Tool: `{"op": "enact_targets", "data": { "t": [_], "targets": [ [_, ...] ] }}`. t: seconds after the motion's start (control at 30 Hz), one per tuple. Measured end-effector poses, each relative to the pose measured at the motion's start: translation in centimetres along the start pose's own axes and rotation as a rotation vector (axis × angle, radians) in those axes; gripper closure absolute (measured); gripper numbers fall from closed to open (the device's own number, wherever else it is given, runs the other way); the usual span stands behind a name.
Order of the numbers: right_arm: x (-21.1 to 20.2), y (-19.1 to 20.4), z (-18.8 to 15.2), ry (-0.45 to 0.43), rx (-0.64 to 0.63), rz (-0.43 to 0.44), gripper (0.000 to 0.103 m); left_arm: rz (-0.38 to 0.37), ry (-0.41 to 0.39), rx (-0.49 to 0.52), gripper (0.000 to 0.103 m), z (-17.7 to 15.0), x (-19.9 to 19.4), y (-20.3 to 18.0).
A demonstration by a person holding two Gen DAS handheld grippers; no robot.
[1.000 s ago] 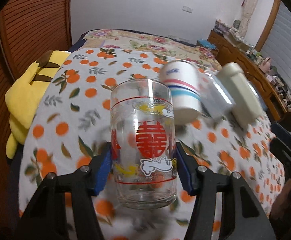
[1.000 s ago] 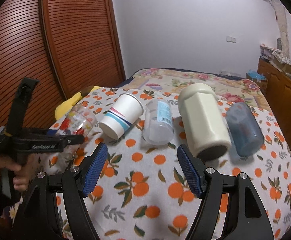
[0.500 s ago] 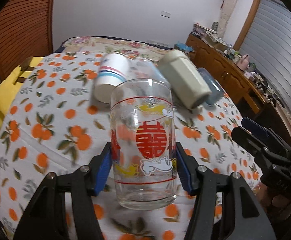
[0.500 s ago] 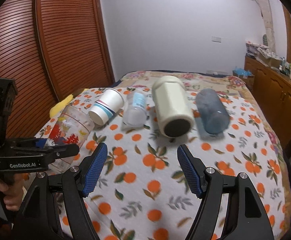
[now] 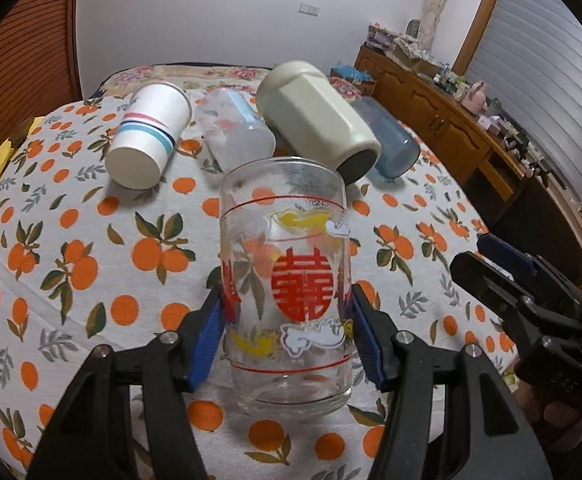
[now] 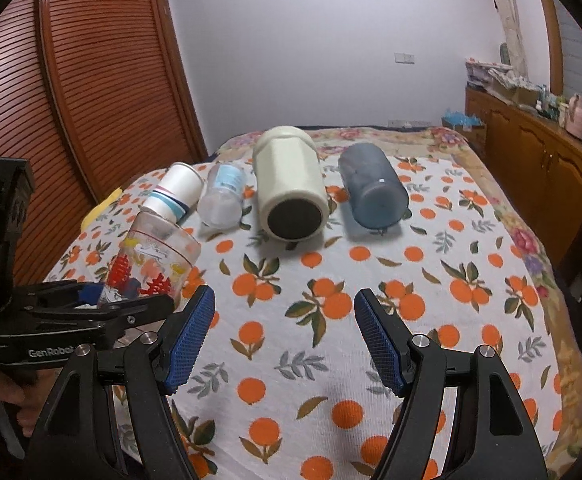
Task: Flip cup upright
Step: 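Lift the glass tumbler with the left tool and carry it toward the right tool, then grasp the glass tumbler with the right tool while the left tool releases it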
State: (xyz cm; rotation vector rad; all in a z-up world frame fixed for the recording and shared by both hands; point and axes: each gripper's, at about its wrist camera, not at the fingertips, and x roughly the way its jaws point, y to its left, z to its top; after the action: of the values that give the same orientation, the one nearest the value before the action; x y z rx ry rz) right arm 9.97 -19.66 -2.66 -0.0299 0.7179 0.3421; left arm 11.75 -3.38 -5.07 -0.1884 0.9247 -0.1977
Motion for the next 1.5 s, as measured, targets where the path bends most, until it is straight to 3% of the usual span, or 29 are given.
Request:
{"op": "enact_targets", "data": {
  "t": [0.2,0.43,0.77,1.13,1.5],
  "targets": [
    [0.2,-0.1,-0.1,0.009,0.002,0.004,0.029,0.003,0.014,-0.005,0.043,0.1,0.3,0.1],
    [0.4,0.4,0.3,0.013,0.003,0.013,0.029,0.013,-0.087,0.024,0.039,1.1,-3.5,0.3],
    [1.5,3.7,1.4,0.052,-0.020,0.063,0.029,0.100,-0.142,0.034,0.031,1.0,-6.5,3.9],
    [5.3,6.8,2.6,0.196,0.014,0.124,0.029,0.158,-0.167,-0.010,0.028,-0.3,-7.5,8.1],
    [9.4,8.2,3.2,0.321,0.068,0.157,0.029,0.175,-0.179,-0.035,0.028,-1.1,-8.0,9.8]
  ]
}}
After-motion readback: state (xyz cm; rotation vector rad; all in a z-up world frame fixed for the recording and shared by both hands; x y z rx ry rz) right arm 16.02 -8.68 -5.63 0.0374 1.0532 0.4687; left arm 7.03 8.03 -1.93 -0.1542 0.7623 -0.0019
